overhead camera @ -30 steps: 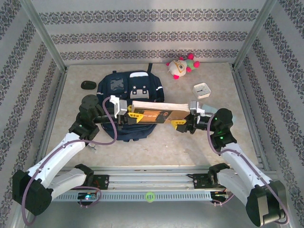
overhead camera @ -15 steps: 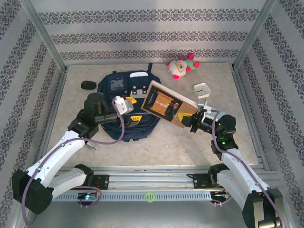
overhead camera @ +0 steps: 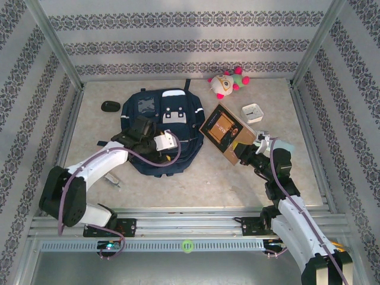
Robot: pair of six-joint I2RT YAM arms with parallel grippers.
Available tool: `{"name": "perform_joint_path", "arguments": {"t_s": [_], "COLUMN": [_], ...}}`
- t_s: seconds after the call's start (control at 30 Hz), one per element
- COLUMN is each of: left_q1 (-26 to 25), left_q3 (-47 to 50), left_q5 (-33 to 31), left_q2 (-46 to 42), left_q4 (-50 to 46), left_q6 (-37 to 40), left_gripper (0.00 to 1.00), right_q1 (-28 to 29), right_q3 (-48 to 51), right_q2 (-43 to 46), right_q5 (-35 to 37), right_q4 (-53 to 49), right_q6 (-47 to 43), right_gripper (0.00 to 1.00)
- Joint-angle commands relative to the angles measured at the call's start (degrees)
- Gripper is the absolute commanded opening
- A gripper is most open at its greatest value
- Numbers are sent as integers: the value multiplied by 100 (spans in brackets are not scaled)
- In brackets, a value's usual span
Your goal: Pack books, pencil case, and school supplies into a backpack
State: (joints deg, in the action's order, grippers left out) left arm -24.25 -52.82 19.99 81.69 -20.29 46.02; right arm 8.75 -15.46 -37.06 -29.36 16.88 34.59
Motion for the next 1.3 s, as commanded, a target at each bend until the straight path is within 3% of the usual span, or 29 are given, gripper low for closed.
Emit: {"name": "perform_joint_path", "arguments": {"t_s": [0.0, 0.27, 0.8, 0.87, 1.03, 1.07, 1.1, 1.27], "left_q1": [66, 67, 66, 67, 69, 70, 74, 68], "left_q3": [-222, -518, -668, -630, -554, -591, -655, -1259], "left_q5": [-340, 18, -1064, -1166, -969, -922, -895, -997], "left_q2": [116, 708, 1574, 1582, 995, 838, 630, -21], "left_q4": [380, -132, 742, 822, 979, 942, 889, 288], "left_q6": [23, 346, 302, 309, -154, -351, -618, -1808], "left_gripper": [85, 87, 88, 78, 15, 7, 1, 0], "right_q1": [11, 36, 91, 91, 88, 89, 89, 67], "right_q3": [-58, -20, 34, 67, 114, 113, 114, -102], "right_q2": [92, 129, 175, 211, 349, 380, 434, 696], "right_q5": [18, -68, -105, -83, 65, 147, 275, 1167], "right_q4": [362, 368, 402, 396, 264, 183, 69, -902], "right_q6": [66, -7, -41, -27, 176, 269, 394, 1257], "right_gripper": [0, 0, 0, 0, 0, 0, 0, 0]}}
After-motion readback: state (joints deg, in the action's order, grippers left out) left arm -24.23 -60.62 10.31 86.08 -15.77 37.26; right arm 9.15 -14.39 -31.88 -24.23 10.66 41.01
